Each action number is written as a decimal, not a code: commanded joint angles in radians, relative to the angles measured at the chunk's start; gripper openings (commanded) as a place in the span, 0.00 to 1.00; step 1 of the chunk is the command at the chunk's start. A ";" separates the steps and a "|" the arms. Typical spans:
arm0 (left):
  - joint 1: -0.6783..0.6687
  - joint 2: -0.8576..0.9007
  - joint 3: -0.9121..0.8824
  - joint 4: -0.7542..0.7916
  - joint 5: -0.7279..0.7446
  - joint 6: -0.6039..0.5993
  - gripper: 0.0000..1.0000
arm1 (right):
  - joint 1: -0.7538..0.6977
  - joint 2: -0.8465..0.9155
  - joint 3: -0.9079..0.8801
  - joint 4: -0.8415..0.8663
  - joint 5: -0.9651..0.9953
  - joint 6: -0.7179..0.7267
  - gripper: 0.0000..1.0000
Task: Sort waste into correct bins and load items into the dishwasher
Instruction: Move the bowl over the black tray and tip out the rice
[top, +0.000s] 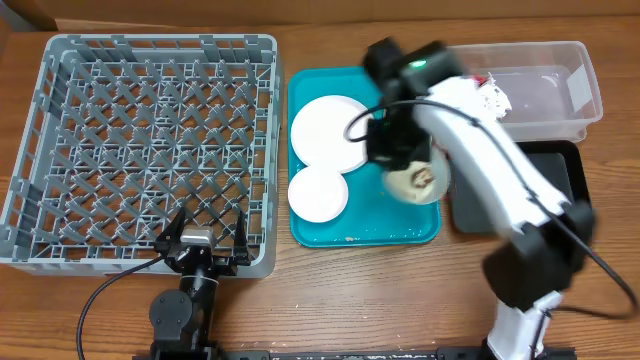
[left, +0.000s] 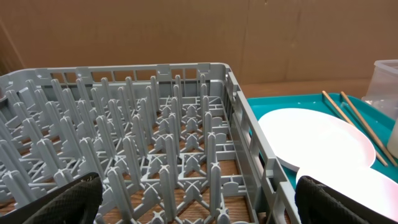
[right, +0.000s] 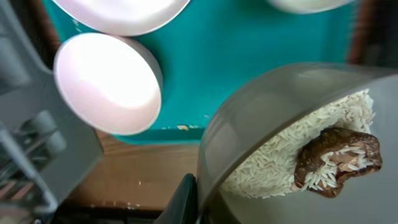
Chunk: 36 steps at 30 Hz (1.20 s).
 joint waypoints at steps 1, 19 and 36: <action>0.000 -0.010 -0.005 0.000 0.004 0.018 1.00 | -0.098 -0.120 0.016 -0.022 0.029 -0.141 0.04; 0.000 -0.010 -0.005 0.000 0.004 0.018 1.00 | -0.697 -0.330 -0.566 0.373 -0.634 -0.721 0.04; 0.000 -0.010 -0.005 0.000 0.004 0.018 1.00 | -0.956 -0.329 -1.030 0.856 -1.135 -0.671 0.04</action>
